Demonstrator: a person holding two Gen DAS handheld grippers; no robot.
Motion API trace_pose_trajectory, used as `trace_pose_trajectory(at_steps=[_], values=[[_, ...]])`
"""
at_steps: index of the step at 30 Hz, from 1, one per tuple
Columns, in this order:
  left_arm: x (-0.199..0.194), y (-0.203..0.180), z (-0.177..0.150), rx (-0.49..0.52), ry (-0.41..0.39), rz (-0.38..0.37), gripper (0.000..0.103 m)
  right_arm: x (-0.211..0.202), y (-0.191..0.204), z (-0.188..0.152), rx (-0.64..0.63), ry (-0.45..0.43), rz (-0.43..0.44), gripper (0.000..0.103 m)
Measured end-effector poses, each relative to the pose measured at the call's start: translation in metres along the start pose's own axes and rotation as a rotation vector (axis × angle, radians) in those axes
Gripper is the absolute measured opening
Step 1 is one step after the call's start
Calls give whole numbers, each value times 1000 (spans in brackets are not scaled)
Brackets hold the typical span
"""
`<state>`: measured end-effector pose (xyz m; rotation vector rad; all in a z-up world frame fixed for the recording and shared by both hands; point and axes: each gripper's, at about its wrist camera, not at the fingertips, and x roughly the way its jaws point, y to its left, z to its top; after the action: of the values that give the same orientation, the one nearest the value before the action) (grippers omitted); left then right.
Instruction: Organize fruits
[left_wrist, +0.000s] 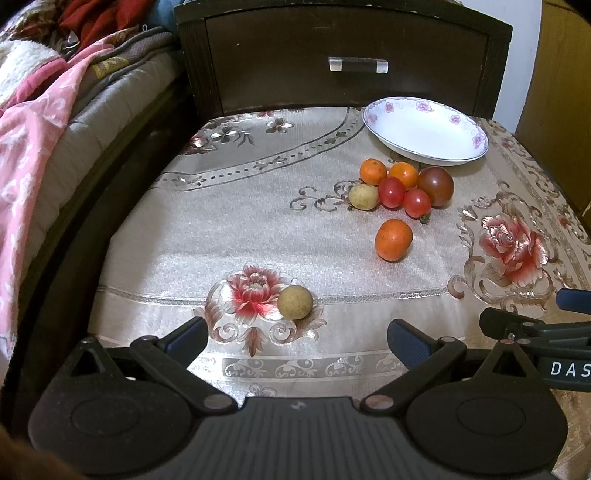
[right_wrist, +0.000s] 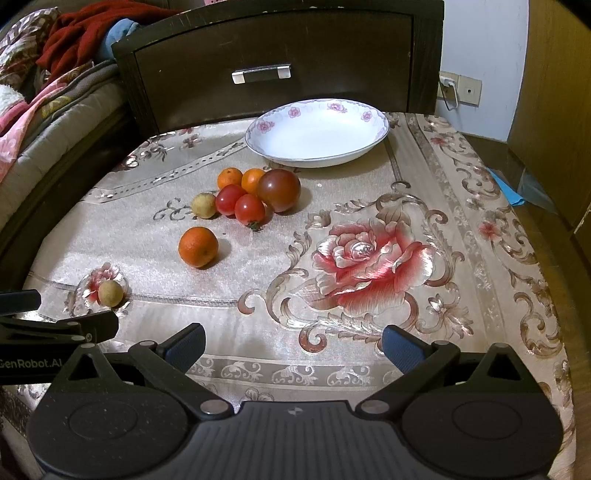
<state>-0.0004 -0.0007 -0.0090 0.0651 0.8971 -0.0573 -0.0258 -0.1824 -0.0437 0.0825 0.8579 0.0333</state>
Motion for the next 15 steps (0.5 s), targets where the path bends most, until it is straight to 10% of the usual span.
trace_pose_trajectory(at_steps=[15], values=[[0,0,0,0,5,0,103,1,0,0,2,7,1,96]])
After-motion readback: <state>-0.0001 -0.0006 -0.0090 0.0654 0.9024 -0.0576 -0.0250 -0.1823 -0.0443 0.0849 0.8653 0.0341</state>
